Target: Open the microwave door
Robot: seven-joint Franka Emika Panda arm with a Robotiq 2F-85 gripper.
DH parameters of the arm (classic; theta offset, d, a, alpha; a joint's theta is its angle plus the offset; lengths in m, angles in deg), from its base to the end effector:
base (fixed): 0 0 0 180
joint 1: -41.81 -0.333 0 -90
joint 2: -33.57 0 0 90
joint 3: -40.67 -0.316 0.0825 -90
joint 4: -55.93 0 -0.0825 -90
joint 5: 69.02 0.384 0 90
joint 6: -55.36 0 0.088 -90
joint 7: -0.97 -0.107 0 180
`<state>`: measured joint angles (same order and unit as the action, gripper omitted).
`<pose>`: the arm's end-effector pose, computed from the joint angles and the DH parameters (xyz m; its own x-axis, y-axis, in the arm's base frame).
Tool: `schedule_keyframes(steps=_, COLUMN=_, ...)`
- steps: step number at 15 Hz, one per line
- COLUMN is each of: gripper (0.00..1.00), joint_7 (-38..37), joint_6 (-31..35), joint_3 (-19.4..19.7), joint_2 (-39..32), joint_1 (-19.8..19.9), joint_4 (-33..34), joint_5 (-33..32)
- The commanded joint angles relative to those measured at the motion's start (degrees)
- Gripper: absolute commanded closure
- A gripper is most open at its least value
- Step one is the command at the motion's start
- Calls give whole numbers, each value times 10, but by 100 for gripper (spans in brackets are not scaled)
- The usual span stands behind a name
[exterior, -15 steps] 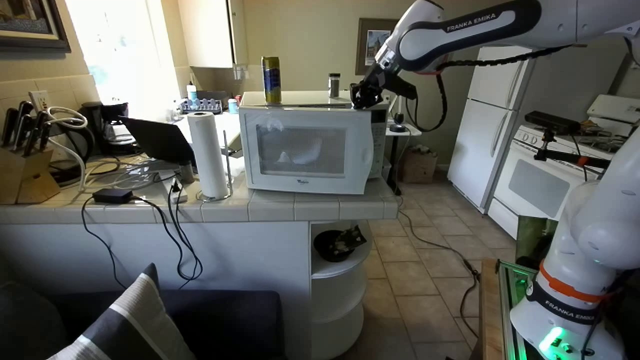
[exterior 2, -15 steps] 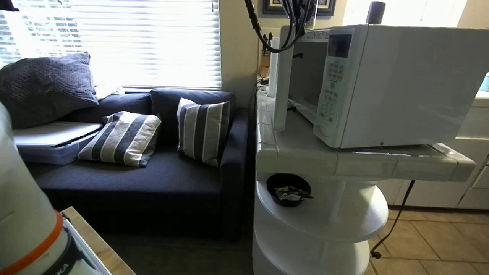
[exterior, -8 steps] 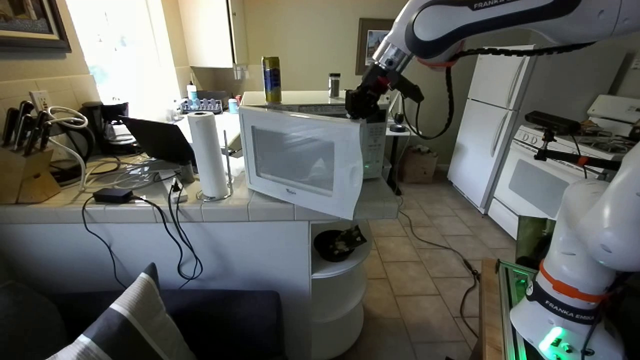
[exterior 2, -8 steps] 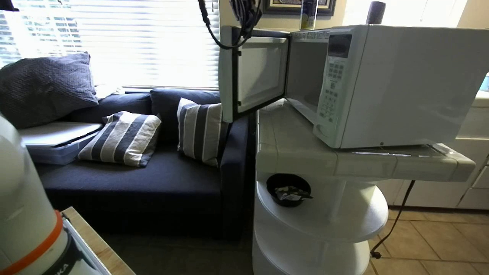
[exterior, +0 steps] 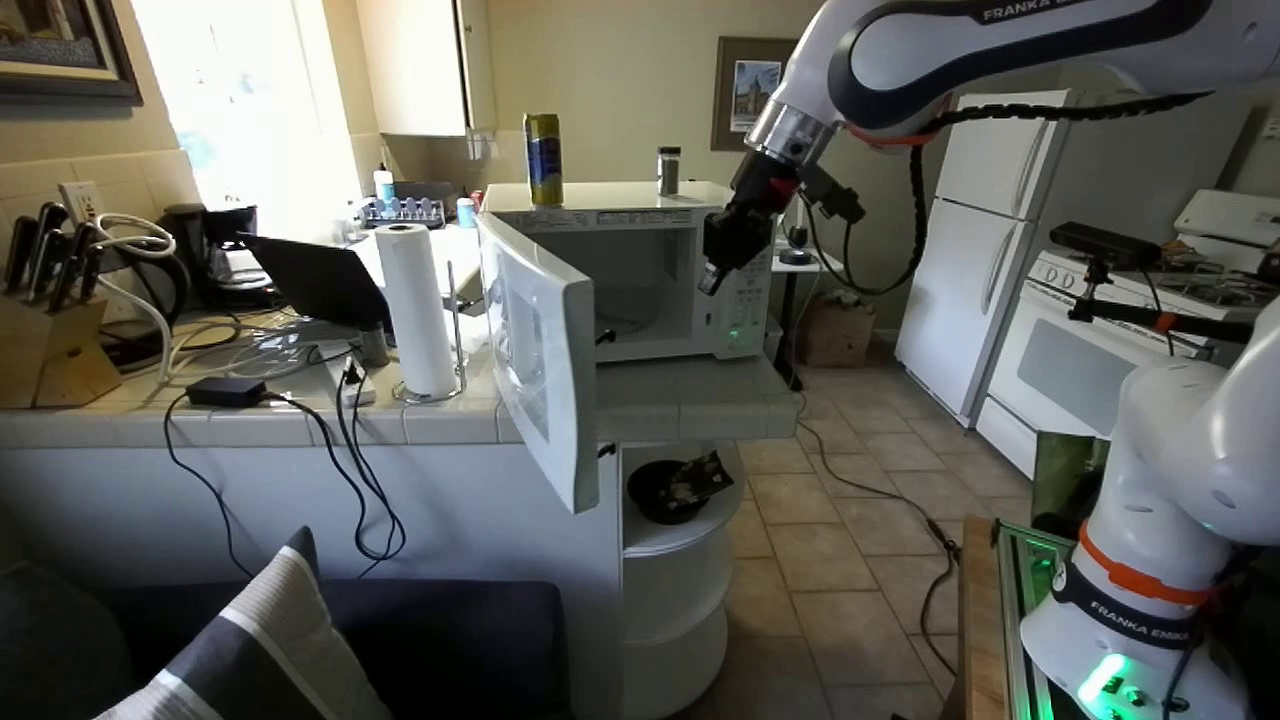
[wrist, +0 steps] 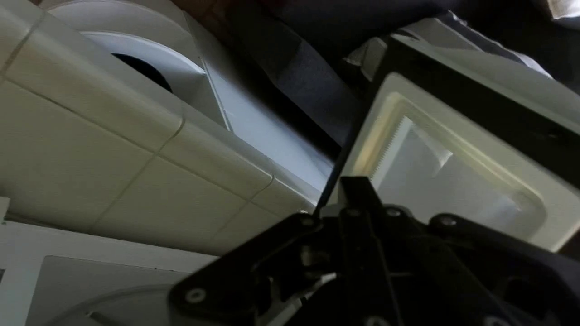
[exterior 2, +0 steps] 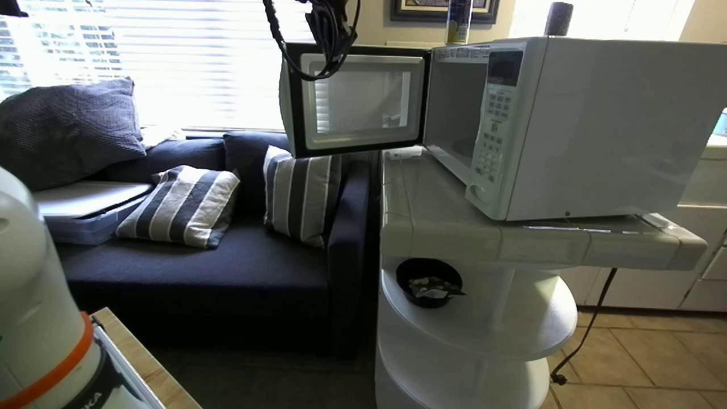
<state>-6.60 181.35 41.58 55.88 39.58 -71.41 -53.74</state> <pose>0.4691 0.0191 0.5695 0.9179 -0.2602 0.2994 -0.1674 -0.9384 -0.3024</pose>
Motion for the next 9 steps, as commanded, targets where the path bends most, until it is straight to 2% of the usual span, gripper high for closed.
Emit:
schedule_keyframes(steps=1, gripper=100, joint_7=24, joint_6=-39, joint_3=-16, joint_2=31, joint_1=14, joint_4=-25, joint_5=-70)
schedule_keyframes(steps=2, gripper=100, joint_7=38, joint_6=-49, joint_3=-17, joint_2=36, joint_1=13, joint_4=-28, joint_5=-91)
schedule_keyframes(steps=3, gripper=74, joint_7=56, joint_6=-63, joint_3=-16, joint_2=44, joint_1=10, joint_4=-32, joint_5=-106)
schedule_keyframes(steps=5, gripper=67, joint_7=93, joint_6=-89, joint_3=-16, joint_2=57, joint_1=5, joint_4=-37, joint_5=-134)
schedule_keyframes(steps=9, gripper=36, joint_7=149, joint_6=-132, joint_3=-25, joint_2=92, joint_1=1, joint_4=-52, joint_5=-196)
